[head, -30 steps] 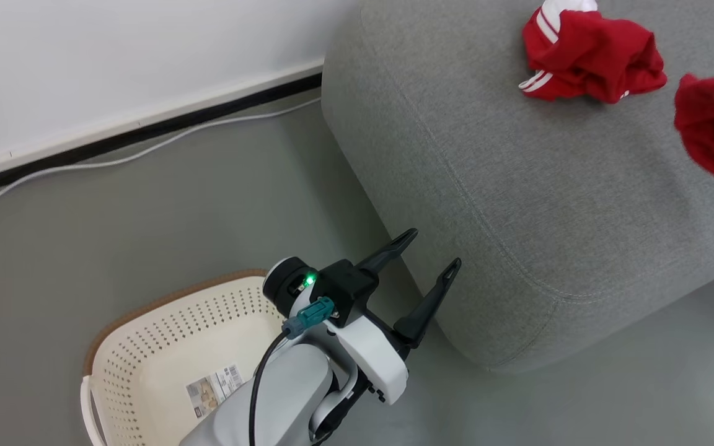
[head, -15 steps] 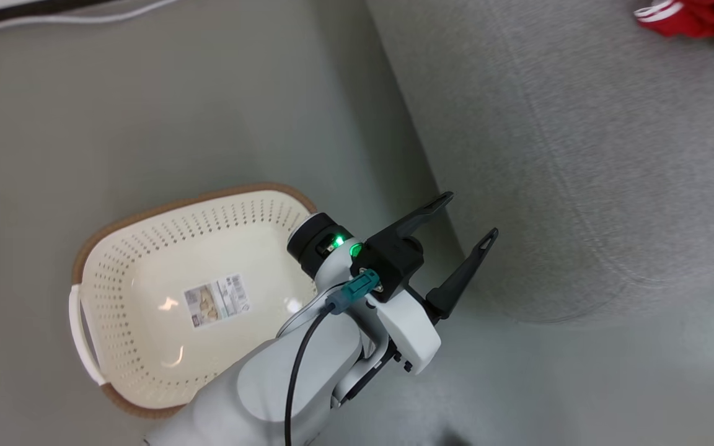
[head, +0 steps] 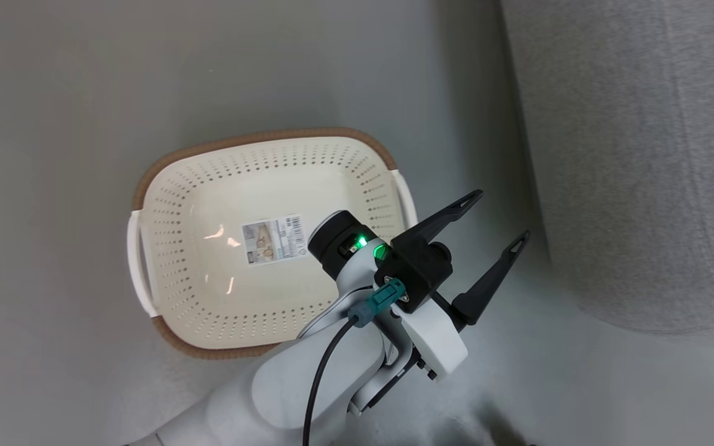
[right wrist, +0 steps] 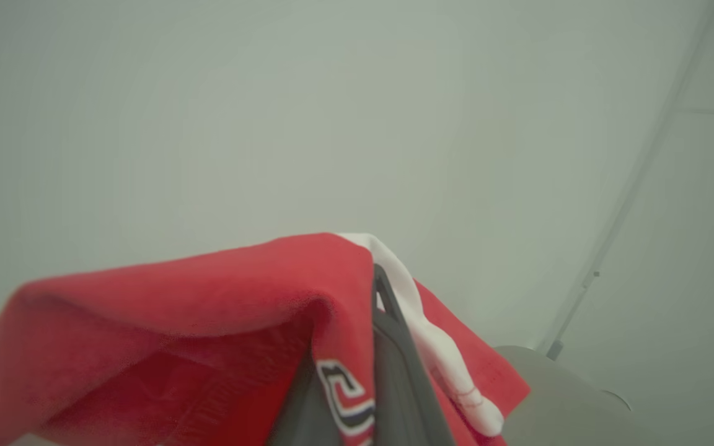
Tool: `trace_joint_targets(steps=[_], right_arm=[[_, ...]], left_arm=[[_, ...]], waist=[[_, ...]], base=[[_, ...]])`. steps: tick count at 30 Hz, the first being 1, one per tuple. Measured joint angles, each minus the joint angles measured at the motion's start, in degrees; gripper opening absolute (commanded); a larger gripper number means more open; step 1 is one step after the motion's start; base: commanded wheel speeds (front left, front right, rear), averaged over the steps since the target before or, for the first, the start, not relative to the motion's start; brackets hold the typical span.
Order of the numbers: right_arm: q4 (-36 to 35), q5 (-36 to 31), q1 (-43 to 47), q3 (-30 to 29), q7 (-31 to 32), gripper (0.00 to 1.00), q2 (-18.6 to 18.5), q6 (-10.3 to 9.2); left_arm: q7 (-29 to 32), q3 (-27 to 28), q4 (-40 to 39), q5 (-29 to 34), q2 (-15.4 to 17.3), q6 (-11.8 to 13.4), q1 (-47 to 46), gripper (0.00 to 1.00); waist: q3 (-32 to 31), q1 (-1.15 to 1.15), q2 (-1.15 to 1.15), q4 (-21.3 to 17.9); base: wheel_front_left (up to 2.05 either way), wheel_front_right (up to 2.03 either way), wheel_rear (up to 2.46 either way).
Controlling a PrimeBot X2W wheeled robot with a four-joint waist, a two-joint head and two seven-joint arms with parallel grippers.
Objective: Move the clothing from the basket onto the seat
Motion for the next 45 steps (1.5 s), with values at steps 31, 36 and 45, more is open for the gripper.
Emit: trace_joint_targets(steps=[31,36,45], right_arm=[[-0.78,16.88,24.82,20.78,0.02,1.00,5.60,0.01],[-4.89,16.59,29.23,22.06,0.03,1.00,7.79,0.01],[-11.50,14.85,34.44,23.07,0.02,1.00,11.87,0.01]], left_arm=[[0.01,6.17,-2.37,-0.65,-0.15,-0.65,7.33,1.00],[0.01,10.34,-2.54,0.46,-0.22,-0.87,11.66,1.00],[0.01,19.17,-3.16,4.57,-0.40,-0.88,19.65,1.00]], waist=[[-9.63,0.00,0.00,4.25],[-13.79,0.00,0.00,5.02],[-20.79,0.00,0.00,7.79]], base=[[0.00,0.00,0.00],[0.00,0.00,0.00],[0.00,0.00,0.00]])
